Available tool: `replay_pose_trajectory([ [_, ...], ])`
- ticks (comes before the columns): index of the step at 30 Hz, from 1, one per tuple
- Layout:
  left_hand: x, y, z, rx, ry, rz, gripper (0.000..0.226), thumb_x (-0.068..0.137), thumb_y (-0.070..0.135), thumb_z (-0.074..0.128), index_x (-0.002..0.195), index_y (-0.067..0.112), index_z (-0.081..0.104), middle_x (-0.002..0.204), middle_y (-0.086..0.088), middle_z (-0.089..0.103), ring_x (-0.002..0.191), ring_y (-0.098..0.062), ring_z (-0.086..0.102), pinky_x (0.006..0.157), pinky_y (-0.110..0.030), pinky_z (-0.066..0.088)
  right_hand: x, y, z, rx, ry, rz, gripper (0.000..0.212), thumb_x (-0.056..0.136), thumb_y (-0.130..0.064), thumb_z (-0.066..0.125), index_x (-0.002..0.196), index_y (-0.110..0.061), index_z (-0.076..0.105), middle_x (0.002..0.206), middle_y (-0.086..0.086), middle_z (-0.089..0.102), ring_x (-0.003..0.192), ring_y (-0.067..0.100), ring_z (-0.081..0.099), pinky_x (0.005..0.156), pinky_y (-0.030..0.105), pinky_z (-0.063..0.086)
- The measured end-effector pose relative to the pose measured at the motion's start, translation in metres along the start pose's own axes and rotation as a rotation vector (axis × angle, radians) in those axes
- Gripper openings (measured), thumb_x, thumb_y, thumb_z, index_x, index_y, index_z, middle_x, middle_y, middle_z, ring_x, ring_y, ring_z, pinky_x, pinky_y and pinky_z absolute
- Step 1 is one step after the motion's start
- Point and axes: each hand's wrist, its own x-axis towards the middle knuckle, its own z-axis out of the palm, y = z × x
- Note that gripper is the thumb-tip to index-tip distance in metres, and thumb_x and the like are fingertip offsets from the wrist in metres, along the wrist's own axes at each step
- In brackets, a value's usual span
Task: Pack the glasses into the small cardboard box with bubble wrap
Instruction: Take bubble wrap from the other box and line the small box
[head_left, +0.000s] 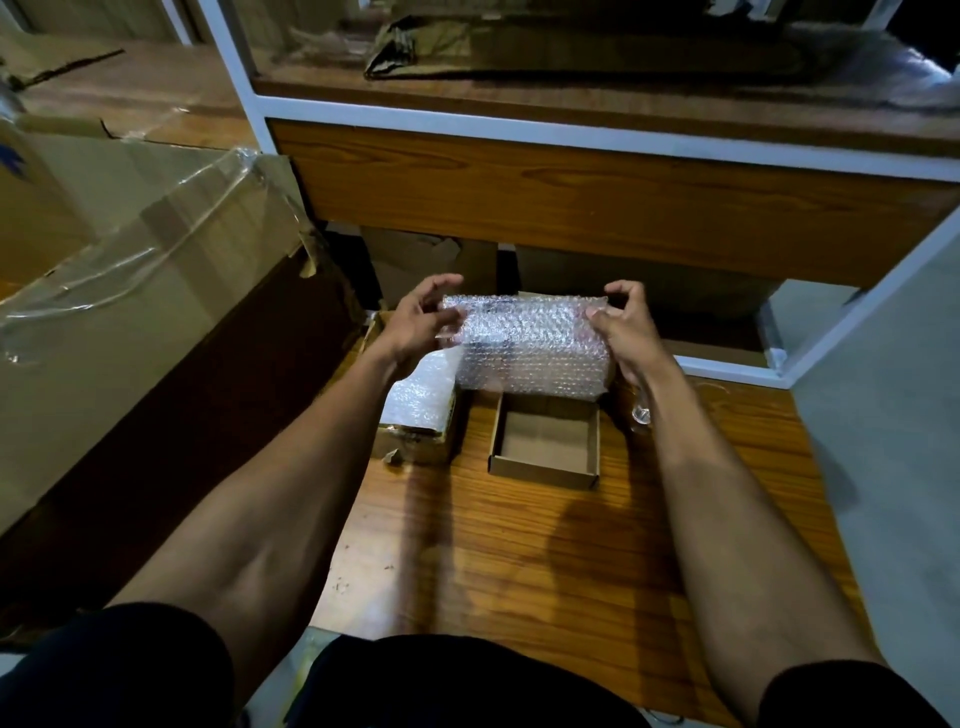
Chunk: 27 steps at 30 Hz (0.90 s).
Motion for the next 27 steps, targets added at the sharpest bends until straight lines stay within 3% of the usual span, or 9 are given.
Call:
replay_pose_trajectory([
  [2, 0.0, 0.001, 0.004, 0.008, 0.017, 0.005, 0.032, 0.097, 0.014, 0.074, 0.127, 0.021, 0.066, 0.119, -0.004, 0.069, 0.096, -0.015, 0.072, 0.077, -0.032, 0.061, -0.002, -0.002, 0.002, -0.011, -0.026, -0.02, 0.037, 0.104, -0.003, 0.059, 0.13, -0.024, 0.042, 0.12, 0.018, 0.07, 0.111, 0.031, 0.069, 0.1, 0.054, 0.055],
  [5, 0.001, -0.002, 0.009, 0.054, 0.125, 0.034, 0.006, 0.098, 0.01, 0.072, 0.104, 0.011, 0.072, 0.094, -0.002, 0.07, 0.073, -0.006, 0.067, 0.069, -0.029, 0.058, -0.006, -0.005, 0.003, -0.025, -0.057, -0.023, 0.032, 0.104, -0.004, 0.059, 0.132, -0.019, 0.053, 0.12, 0.012, 0.071, 0.11, 0.029, 0.071, 0.096, 0.05, 0.057],
  [9, 0.002, -0.004, 0.01, 0.071, 0.174, 0.053, 0.009, 0.099, 0.006, 0.071, 0.091, 0.011, 0.07, 0.075, 0.004, 0.069, 0.064, -0.005, 0.061, 0.066, -0.027, 0.055, -0.008, 0.001, -0.002, -0.015, -0.094, -0.011, 0.018, 0.102, -0.02, 0.067, 0.119, -0.023, 0.072, 0.123, 0.009, 0.073, 0.107, 0.027, 0.066, 0.093, 0.048, 0.052],
  [11, 0.001, -0.005, 0.011, 0.065, 0.177, 0.07, 0.01, 0.099, 0.007, 0.071, 0.09, 0.012, 0.069, 0.071, 0.007, 0.068, 0.065, -0.007, 0.06, 0.064, -0.025, 0.055, -0.01, 0.004, -0.001, -0.017, -0.087, -0.017, 0.025, 0.1, -0.027, 0.071, 0.122, -0.017, 0.073, 0.122, 0.007, 0.074, 0.112, 0.023, 0.068, 0.098, 0.041, 0.052],
  [14, -0.002, -0.005, 0.015, 0.084, 0.168, 0.114, 0.003, 0.098, 0.009, 0.073, 0.096, 0.009, 0.071, 0.075, 0.001, 0.066, 0.064, -0.009, 0.055, 0.058, -0.023, 0.049, -0.015, 0.002, 0.002, -0.028, -0.06, -0.055, 0.023, 0.103, -0.016, 0.066, 0.12, -0.001, 0.068, 0.106, 0.004, 0.074, 0.096, 0.011, 0.071, 0.089, 0.031, 0.056],
  [18, -0.001, -0.001, 0.013, 0.036, 0.225, 0.142, 0.026, 0.097, 0.015, 0.075, 0.12, 0.004, 0.068, 0.095, -0.007, 0.071, 0.076, -0.01, 0.066, 0.061, -0.024, 0.052, -0.012, 0.001, 0.001, -0.008, -0.062, -0.072, 0.01, 0.106, -0.012, 0.06, 0.112, -0.006, 0.066, 0.097, 0.003, 0.072, 0.079, 0.005, 0.072, 0.067, 0.022, 0.056],
  [22, -0.005, -0.001, 0.012, -0.027, 0.076, -0.025, 0.045, 0.091, 0.027, 0.081, 0.126, 0.005, 0.065, 0.112, -0.005, 0.074, 0.092, -0.018, 0.074, 0.075, -0.033, 0.062, -0.009, 0.001, 0.003, 0.073, -0.032, -0.07, 0.01, 0.106, -0.013, 0.059, 0.103, -0.017, 0.068, 0.098, 0.003, 0.071, 0.087, 0.012, 0.068, 0.077, 0.029, 0.055],
  [24, -0.007, -0.009, 0.013, 0.047, 0.005, -0.077, 0.045, 0.089, 0.022, 0.084, 0.124, 0.003, 0.063, 0.114, -0.009, 0.074, 0.091, -0.017, 0.076, 0.073, -0.028, 0.061, -0.008, 0.004, 0.004, 0.074, -0.011, -0.062, 0.011, 0.107, -0.013, 0.059, 0.103, -0.018, 0.068, 0.1, 0.003, 0.07, 0.091, 0.014, 0.066, 0.082, 0.032, 0.053],
  [27, -0.005, -0.017, 0.011, 0.06, 0.028, -0.048, 0.039, 0.087, 0.013, 0.085, 0.117, 0.0, 0.064, 0.109, -0.012, 0.068, 0.093, -0.018, 0.073, 0.076, -0.03, 0.061, -0.012, 0.006, 0.001, -0.032, 0.004, -0.05, 0.011, 0.107, -0.015, 0.059, 0.11, -0.013, 0.069, 0.099, 0.001, 0.071, 0.09, 0.014, 0.067, 0.076, 0.027, 0.053],
])
